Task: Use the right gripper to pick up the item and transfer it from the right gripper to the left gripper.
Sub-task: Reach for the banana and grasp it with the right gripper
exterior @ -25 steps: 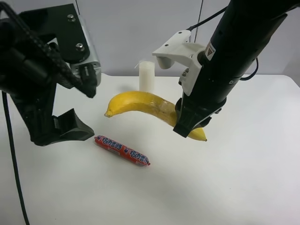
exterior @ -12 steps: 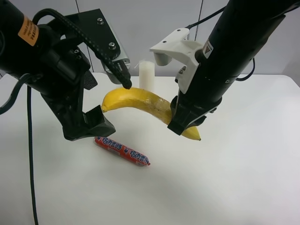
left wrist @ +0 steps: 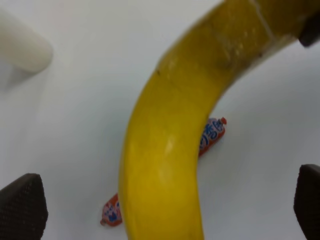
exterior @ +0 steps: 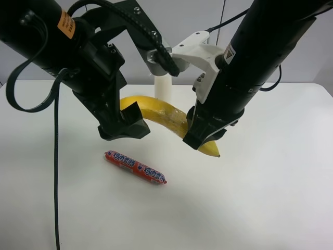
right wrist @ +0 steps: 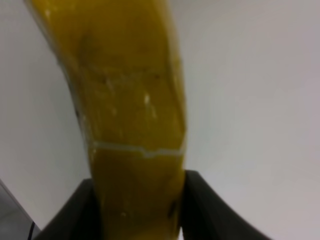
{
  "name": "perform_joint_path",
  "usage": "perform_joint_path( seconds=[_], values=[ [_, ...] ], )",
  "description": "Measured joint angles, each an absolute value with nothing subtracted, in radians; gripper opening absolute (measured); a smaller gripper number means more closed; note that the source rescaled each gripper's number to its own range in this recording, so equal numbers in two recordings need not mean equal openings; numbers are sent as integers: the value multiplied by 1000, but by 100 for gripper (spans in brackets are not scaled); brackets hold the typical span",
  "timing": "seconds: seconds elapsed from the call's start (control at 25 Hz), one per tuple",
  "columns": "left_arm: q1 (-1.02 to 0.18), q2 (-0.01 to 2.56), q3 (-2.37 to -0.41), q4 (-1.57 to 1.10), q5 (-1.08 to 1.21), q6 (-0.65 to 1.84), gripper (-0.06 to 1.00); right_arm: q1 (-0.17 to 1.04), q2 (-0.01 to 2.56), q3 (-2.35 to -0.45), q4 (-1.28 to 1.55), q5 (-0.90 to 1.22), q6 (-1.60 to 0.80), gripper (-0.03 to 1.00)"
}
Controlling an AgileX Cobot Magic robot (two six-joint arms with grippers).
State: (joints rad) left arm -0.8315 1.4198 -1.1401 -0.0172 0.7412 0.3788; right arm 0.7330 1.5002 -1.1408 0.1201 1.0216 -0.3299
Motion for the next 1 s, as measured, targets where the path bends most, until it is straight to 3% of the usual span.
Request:
perform_joint_path(
  seconds=[0.32, 0.4, 0.48, 0.56, 0.64, 0.68, 1.0],
  values=[
    [-832, 1472, -1148, -36, 745, 379, 99, 733, 1500, -1141, 120, 1021, -330, 0],
    [-832, 1481, -1148, -36, 745, 381, 92, 733, 1500, -1141, 120, 1021, -330, 0],
    [-832, 1483, -1148, -36, 745, 381, 72, 733, 1500, -1141, 120, 1021, -330, 0],
    [-832, 1483, -1148, -36, 745, 381, 45, 733, 1500, -1141, 120, 1021, -330, 0],
    [-832, 1483, -1148, -30, 745, 381, 4, 733, 1500, -1141, 120, 1030, -331, 0],
    [-832, 1483, -1149, -29, 744, 381, 0, 733, 1500, -1141, 123, 1032, -331, 0],
    [-832, 1484, -1149, -25, 742, 381, 2, 733, 1500, -1141, 123, 1032, -331, 0]
  ],
)
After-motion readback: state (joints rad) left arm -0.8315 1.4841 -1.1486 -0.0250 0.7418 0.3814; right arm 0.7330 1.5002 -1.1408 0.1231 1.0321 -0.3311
